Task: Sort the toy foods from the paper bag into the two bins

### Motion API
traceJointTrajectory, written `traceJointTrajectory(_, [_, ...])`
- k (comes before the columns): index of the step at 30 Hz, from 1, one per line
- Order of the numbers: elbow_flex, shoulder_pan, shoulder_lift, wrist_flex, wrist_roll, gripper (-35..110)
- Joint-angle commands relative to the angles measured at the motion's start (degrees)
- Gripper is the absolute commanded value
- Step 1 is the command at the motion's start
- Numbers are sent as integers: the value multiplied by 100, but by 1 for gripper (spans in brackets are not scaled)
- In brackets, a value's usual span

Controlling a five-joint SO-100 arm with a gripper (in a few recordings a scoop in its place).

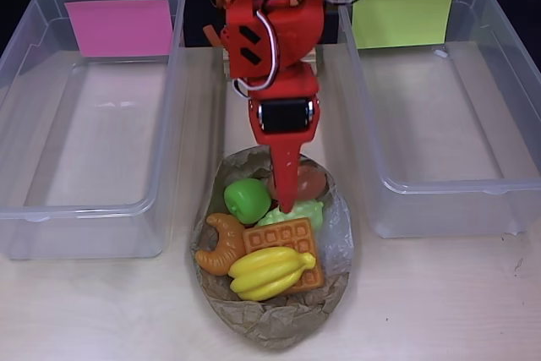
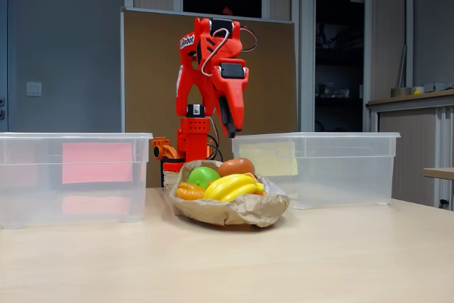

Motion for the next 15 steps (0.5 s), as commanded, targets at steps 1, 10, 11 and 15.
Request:
traceJointTrajectory(1, [-888,-88,-554,255,-519,21])
traceJointTrajectory(10, [-2153,-26,-1749,835,-1433,34])
traceJointTrajectory(11, [-2250,0,-1846,888,-1477,36])
traceJointTrajectory(15, [-2602,97,-2250,1125,-1608,41])
